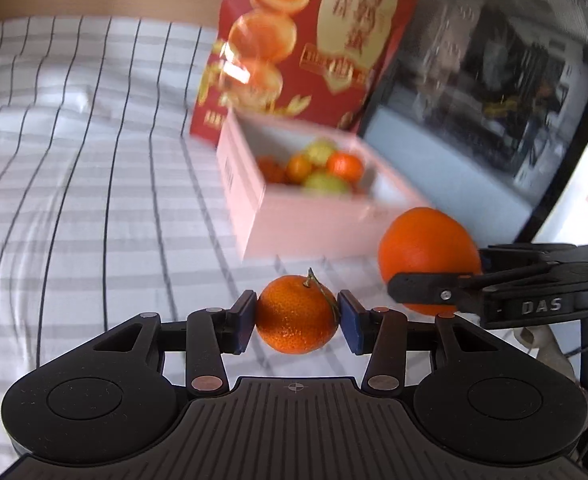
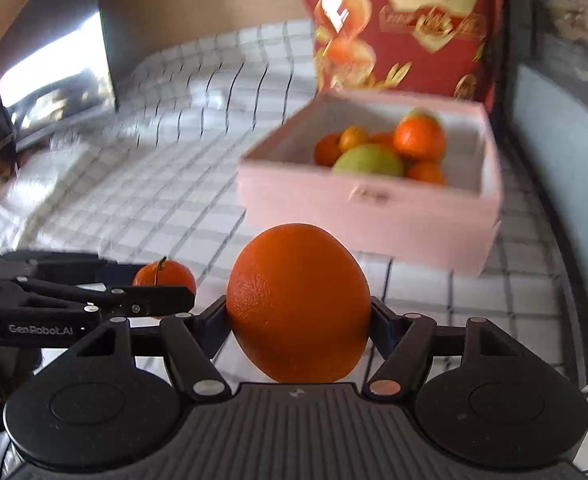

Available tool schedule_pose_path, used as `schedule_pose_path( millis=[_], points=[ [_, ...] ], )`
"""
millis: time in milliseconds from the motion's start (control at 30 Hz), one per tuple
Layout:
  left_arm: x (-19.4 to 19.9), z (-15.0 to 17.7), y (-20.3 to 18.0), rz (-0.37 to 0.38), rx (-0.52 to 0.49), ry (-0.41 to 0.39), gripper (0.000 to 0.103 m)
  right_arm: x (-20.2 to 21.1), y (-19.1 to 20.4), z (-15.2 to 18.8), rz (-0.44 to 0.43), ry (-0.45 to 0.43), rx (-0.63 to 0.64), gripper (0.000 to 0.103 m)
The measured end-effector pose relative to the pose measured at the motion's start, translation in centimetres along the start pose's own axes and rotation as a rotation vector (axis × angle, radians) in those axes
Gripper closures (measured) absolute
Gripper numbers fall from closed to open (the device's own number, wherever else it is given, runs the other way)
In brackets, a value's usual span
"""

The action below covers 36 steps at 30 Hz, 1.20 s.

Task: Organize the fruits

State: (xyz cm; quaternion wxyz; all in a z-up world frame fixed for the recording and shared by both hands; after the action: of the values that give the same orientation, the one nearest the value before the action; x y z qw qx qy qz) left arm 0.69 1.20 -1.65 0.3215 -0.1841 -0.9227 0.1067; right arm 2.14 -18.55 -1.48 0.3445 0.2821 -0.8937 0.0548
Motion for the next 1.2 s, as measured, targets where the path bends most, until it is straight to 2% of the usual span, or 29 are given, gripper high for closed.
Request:
schedule_pose_path(
  millis=[100,200,333,433,500,567,633,733,867,967,1100,1200],
  points=[
    [0.0,-3.8,-0.7,0.028,0.000,-0.060,0.053,2.2,-0.3,-2.6,0.017,-0.073,0.002,0.033],
    [-1.2,-7.3,-1.3,0.021,0.007,-0.106,0.053,3.9,-0.6,-6.3,0.068,-0.138,0.008,0.033],
    [-4.8,-10.8,-1.8,0.030,0.024,-0.108,0.053,5.1,-1.1,-11.2,0.157,-0.229,0.020,0.032],
    [-7.7,-11.8,-2.1,0.046,0.025,-0.109,0.053,5.1,-1.3,-13.8,0.252,-0.284,0.043,0.032],
    [-10.5,-11.7,-2.2,0.016,0.009,-0.057,0.053,4.9,-1.5,-14.8,0.288,-0.297,0.050,0.032],
    [-12.8,-11.1,-1.9,-0.065,-0.005,0.008,0.053,4.5,-1.7,-15.6,0.301,-0.294,0.046,0.033],
    [-13.6,-10.6,-1.8,-0.100,-0.027,0.008,0.053,4.1,-2.0,-15.9,0.306,-0.278,0.036,0.033],
    [-12.1,-10.5,-1.3,-0.059,-0.009,-0.070,0.053,3.6,-2.0,-15.8,0.277,-0.259,0.025,0.033],
    [-8.2,-10.5,0.7,0.007,0.107,-0.218,0.053,3.0,-2.2,-15.3,0.230,-0.229,0.016,0.032],
    [-5.7,-9.1,2.6,0.052,0.196,-0.297,0.053,2.6,-2.4,-15.2,0.221,-0.224,0.000,0.032],
    [-3.9,-6.4,4.8,0.039,0.253,-0.371,0.054,1.3,-2.4,-16.0,0.212,-0.233,-0.035,0.032],
    [-3.8,-4.8,6.5,0.018,0.271,-0.422,0.054,-1.1,-2.2,-17.2,0.214,-0.235,-0.053,0.032]
  ],
)
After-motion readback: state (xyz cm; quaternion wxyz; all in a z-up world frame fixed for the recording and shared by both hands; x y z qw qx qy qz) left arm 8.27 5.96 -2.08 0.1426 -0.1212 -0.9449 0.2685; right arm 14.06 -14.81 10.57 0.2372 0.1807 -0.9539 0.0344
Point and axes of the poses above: each gripper's, at about its wrist camera, not at the fingertips, and x roughly against the way its jaws point, y to its left, z to its underside, the point moved 4 cm from there along -x, roughly the way its jaws point, and after that the axes turned 3 degrees about y, right-handed, at the moved point
